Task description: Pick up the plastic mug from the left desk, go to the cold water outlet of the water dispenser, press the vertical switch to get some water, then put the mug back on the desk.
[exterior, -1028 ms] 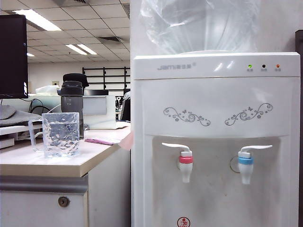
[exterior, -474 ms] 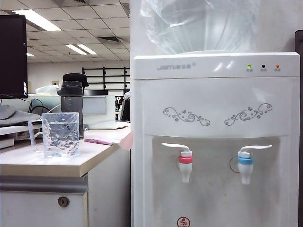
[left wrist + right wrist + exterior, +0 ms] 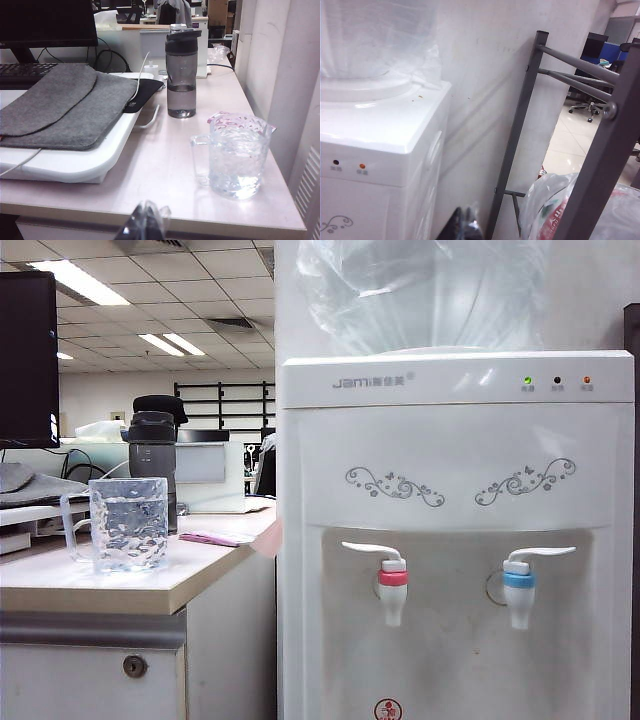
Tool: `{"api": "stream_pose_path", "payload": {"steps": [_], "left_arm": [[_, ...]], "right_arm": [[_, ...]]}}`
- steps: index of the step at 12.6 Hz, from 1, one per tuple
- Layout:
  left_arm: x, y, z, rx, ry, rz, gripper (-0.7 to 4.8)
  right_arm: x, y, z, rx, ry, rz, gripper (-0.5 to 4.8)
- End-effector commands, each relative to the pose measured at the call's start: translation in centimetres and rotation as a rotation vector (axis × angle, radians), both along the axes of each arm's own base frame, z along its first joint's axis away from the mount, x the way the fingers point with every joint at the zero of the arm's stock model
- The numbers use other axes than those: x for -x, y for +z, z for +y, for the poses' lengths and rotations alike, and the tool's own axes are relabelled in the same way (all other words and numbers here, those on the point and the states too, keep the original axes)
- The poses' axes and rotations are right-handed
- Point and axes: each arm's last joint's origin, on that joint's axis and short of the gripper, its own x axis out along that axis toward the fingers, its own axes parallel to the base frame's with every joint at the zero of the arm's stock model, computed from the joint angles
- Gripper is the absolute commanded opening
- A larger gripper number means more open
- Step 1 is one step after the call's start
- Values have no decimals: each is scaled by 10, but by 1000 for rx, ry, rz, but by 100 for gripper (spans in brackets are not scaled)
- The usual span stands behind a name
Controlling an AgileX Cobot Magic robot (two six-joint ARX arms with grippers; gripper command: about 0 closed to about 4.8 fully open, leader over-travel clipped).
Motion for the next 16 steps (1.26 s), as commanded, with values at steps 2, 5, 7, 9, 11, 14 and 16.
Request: {"api": "stream_pose_path", "payload": {"steps": [2, 5, 7, 9, 11, 14, 16], "left_arm": [[0, 1, 0, 0, -3, -11, -6], [0, 1, 0, 0, -4, -11, -6], [0, 1, 0, 0, -4, -11, -6], [0, 1, 0, 0, -4, -11, -6], [0, 1, 0, 0, -4, -11, -6], [0, 1, 0, 0, -4, -11, -6], [0, 1, 0, 0, -4, -11, -6]], "right_arm": [[0, 2, 0, -4, 0, -14, -1], [-9, -20, 0, -6, -15, 33, -1], [-20, -57, 0, -5, -12, 139, -1], [-25, -67, -1, -15, -66, 76, -1], [-26, -67, -2, -19, -83, 10, -1], [-26, -69, -2, -18, -84, 31, -1], [-26, -70, -2, -20, -86, 46, -1]]}}
